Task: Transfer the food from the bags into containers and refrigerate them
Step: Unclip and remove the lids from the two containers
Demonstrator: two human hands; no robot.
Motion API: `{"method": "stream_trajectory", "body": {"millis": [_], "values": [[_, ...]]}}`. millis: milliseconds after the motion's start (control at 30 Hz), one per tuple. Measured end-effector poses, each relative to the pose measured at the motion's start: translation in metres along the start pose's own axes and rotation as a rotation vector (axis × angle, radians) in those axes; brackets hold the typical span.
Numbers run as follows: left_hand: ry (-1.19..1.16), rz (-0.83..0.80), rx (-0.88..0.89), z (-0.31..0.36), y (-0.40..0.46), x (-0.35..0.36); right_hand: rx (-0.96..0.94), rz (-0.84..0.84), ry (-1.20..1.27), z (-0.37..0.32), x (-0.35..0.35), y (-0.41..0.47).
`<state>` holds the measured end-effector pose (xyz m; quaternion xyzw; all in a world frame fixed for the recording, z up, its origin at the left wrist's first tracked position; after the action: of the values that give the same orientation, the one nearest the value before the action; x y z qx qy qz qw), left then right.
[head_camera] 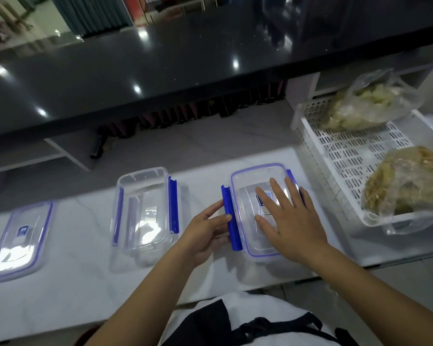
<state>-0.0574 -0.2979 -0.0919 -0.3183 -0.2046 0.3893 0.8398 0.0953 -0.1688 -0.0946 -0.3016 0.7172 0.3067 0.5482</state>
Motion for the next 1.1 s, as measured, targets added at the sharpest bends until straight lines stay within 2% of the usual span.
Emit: {"method": "stream_trajectory", "body": {"millis": [67,167,233,267,333,433,500,600,900,1100], "values": [[0.139,0.111,0.101,-0.001,-0.003,0.000,0.018,-0.018,0.029,-0.003,-0.001,0.000],[0.615,0.221,0.491,0.009,-0.011,0.006,0.074,-0.054,0.172,-0.014,-0.003,-0.001],[0.898,0.183,0.744,0.017,-0.014,0.017,0.127,-0.045,0.483,-0.023,-0.009,0.000],[1.002,0.168,0.815,0.017,-0.013,0.022,0.166,-0.022,0.687,-0.025,-0.014,0.001],[1.190,0.178,0.876,0.014,-0.006,0.030,0.274,0.042,1.005,-0.018,-0.023,0.002],[1.381,0.217,0.916,-0.002,0.004,0.035,0.556,0.102,1.152,0.007,-0.025,-0.001],[1.400,0.242,0.955,-0.007,0.006,0.036,0.759,-0.049,1.263,0.021,-0.017,-0.007],[1.392,0.251,0.973,-0.008,0.007,0.035,0.847,-0.257,1.434,0.026,-0.008,-0.012],[1.355,0.278,0.965,-0.010,0.014,0.034,0.823,-0.237,1.434,0.031,-0.008,-0.008],[1.258,0.273,0.981,-0.008,0.015,0.032,0.873,-0.311,1.528,0.039,-0.004,-0.011]]}}
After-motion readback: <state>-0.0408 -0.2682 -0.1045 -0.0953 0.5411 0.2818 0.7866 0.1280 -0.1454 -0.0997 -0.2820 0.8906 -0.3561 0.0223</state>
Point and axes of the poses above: each hand's wrist, its own y-axis towards the middle knuckle, its own x-axis out of the palm, z = x × y, the point moved 3 cm from there along y, towards the middle knuckle, and after that the axes turned 10 degrees about z, right-handed, at the moved point
